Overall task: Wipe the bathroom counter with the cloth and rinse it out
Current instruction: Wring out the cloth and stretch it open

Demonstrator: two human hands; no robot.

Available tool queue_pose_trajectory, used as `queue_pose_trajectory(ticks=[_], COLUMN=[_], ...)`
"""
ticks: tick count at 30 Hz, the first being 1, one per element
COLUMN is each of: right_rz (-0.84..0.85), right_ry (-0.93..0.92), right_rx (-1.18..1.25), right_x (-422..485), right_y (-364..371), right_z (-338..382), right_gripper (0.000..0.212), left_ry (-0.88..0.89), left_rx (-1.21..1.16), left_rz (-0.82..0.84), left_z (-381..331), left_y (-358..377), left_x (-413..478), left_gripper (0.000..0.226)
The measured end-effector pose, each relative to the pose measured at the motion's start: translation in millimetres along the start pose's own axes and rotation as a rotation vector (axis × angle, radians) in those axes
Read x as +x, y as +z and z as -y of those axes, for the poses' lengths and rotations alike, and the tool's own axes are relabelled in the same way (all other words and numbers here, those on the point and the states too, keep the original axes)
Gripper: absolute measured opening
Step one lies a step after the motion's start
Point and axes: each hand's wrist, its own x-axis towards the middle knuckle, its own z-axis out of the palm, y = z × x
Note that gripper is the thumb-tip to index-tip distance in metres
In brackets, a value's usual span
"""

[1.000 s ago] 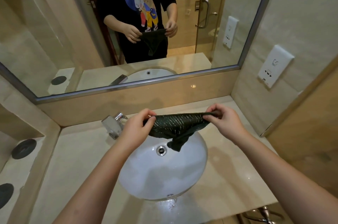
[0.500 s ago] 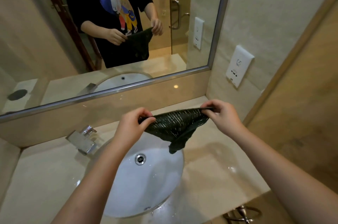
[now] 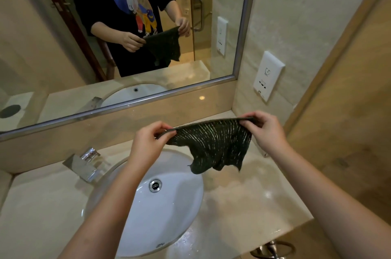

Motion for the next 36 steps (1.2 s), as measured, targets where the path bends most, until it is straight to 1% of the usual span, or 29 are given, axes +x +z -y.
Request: queue_pose_trajectory(ticks=[3, 7, 9, 11, 13, 15, 19, 23, 24, 26, 28, 30, 33, 36], right_rz=[0.107, -0.005, 0.007, -0.009, -0.03, -0.025, -0.07, -0.09, -0.074, 0.02, 0.134, 0.214, 0.281, 0.299], right_ry=[-0.005, 0.012, 0.043, 0.094, 0.149, 0.198, 0.222, 0.236, 0.252, 0.308, 0.36, 0.439, 0.543, 0.579], right_rx=[-0.107, -0.135, -0.202, -0.22, -0.212, -0.178, -0.114, -0.09, -0.092, -0.169, -0.276, -0.318, -0.348, -0.363], right_x=[0, 6, 8, 10, 14, 17, 10, -23, -36, -67, -98, -124, -146, -154], right_y=[-5, -18, -22, -25, -29, -34, -45, -48, -47, -42, -35, -28, -18, -16], right_z=[-6, -21, -34, -49, -61, -68, -81, -102, -110, -129, -152, -172, -188, -196], right_gripper=[0.019, 0.012, 0.014, 0.016, 0.015, 0.014, 0.017, 0.022, 0.021, 0.02, 0.025, 0.028, 0.024, 0.025], left_ry=[-0.008, -0.062, -0.098, -0.14, -0.192, -0.206, -0.12, 0.055, 0.092, 0.109, 0.087, 0.061, -0.005, -0.036], left_rx=[-0.001, -0.033, -0.021, -0.022, -0.083, -0.121, -0.06, 0.038, 0.076, 0.165, 0.234, 0.274, 0.306, 0.339], left_rz=[0.008, 0.035, 0.094, 0.156, 0.177, 0.178, 0.169, 0.213, 0.254, 0.367, 0.481, 0.578, 0.654, 0.712], left_z=[-1, 3, 3, 3, 4, 4, 4, 25, 35, 57, 81, 101, 117, 118], left_y=[8, 23, 35, 49, 62, 75, 97, 111, 115, 125, 137, 148, 161, 170], left_x=[3, 9, 12, 16, 22, 28, 30, 3, -8, -32, -58, -81, -104, -112], left_gripper=[0.021, 0.018, 0.014, 0.011, 0.011, 0.012, 0.018, 0.018, 0.017, 0.014, 0.013, 0.014, 0.014, 0.009])
